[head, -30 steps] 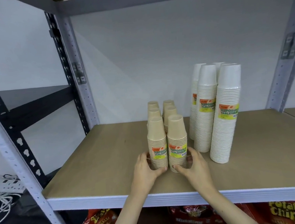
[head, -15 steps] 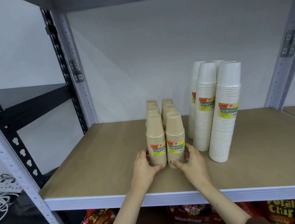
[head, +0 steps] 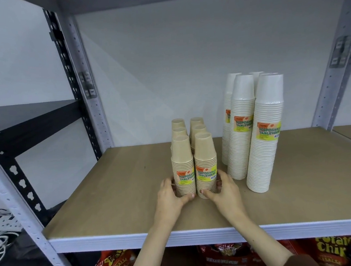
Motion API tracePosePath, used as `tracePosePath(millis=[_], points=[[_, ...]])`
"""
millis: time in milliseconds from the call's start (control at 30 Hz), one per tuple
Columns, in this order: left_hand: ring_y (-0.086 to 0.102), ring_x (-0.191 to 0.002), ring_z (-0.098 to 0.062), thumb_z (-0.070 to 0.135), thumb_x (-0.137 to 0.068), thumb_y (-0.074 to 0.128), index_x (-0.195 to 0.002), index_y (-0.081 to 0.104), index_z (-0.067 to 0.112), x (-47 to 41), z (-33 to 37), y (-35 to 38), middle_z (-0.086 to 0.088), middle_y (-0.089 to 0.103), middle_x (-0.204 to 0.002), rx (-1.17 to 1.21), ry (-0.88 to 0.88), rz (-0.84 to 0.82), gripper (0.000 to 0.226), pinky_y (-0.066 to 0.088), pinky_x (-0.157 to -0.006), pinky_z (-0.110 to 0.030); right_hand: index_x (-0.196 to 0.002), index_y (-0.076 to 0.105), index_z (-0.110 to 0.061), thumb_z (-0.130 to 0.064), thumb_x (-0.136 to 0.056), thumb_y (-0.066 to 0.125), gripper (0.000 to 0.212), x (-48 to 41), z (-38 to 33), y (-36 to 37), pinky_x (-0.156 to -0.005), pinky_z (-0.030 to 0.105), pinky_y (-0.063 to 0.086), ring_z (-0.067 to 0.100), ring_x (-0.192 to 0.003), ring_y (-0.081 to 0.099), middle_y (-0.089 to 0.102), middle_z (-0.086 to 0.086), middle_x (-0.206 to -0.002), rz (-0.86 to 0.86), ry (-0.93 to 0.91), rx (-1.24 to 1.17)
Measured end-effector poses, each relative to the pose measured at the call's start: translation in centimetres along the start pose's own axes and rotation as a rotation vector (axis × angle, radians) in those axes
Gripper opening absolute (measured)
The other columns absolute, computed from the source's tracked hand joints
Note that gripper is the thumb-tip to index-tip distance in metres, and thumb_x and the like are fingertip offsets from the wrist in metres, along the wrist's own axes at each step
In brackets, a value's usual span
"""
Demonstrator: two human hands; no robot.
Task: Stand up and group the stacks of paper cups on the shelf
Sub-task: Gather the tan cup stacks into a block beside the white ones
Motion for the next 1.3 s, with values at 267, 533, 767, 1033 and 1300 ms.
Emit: tracePosePath(millis=[267,533,767,1033,1300], points=[[0.055,-0.108,-0.023,0.026,-0.067,0.08,-0.123,0.047,0.006,-0.1,0.0,0.1,-0.011,0.055,-0.12,0.002,0.004,-0.005,0.068,0.047,-0.089,-0.032,-0.129,0.043,-0.007,-0.017,-0.071,0.075,0.067,-0.1,0.1,0.2,-0.095,0.034,0.044,0.025,-0.111,0.052,0.055,0.014,-0.121,-0.006,0.004,0.005],[0.051,-0.115,-0.021,0.027,-0.066,0.079,-0.127,0.044,0.009,-0.1,-0.1,0.2,-0.008,0.052,-0.123,-0.029,0.032,-0.051,0.073,0.041,-0.09,-0.027,-0.13,0.042,-0.007,-0.019,-0.071,0.076,0.07,-0.2,0.3,0.3,-0.094,0.03,0.043,0.023,-0.112,0.052,0.054,0.013,-0.124,-0.053,-0.011,0.024],[0.019,-0.143,-0.021,0.055,-0.074,0.064,-0.145,0.013,0.009,-0.2,-1.8,1.4,-0.009,0.021,-0.154,-0.308,0.071,-0.324,0.099,0.02,-0.119,-0.035,-0.142,0.021,-0.009,-0.051,-0.075,0.064,0.09,-0.1,1.4,0.9,-0.111,0.034,0.031,0.023,-0.135,0.032,0.033,0.01,-0.146,-0.316,-0.081,0.369],[-0.009,-0.146,-0.023,0.064,-0.08,0.045,-0.146,-0.007,0.008,-0.9,-2.1,3.1,-0.012,-0.008,-0.157,-0.573,0.094,-0.526,0.101,0.0,-0.12,-0.036,-0.146,0.003,-0.011,-0.099,-0.032,0.018,0.145,-1.2,1.7,3.0,-0.12,0.037,0.014,0.022,-0.144,0.01,0.008,0.011,-0.157,-0.599,-0.138,0.506],[-0.014,-0.145,-0.023,0.062,-0.084,0.042,-0.146,-0.013,0.014,-0.9,-2.1,4.0,-0.01,-0.015,-0.157,-0.585,0.109,-0.607,0.096,-0.004,-0.119,-0.036,-0.147,0.001,-0.016,-0.099,-0.036,0.011,0.139,-1.8,1.9,4.4,-0.121,0.037,0.011,0.022,-0.145,0.008,0.006,0.009,-0.157,-0.661,-0.194,0.54]])
Point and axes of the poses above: each hand's wrist, its own x-axis away from the middle knuckle, its own y-axis out of the palm, z = x × y, the point moved 10 cm from there along -x, towards the middle knuckle
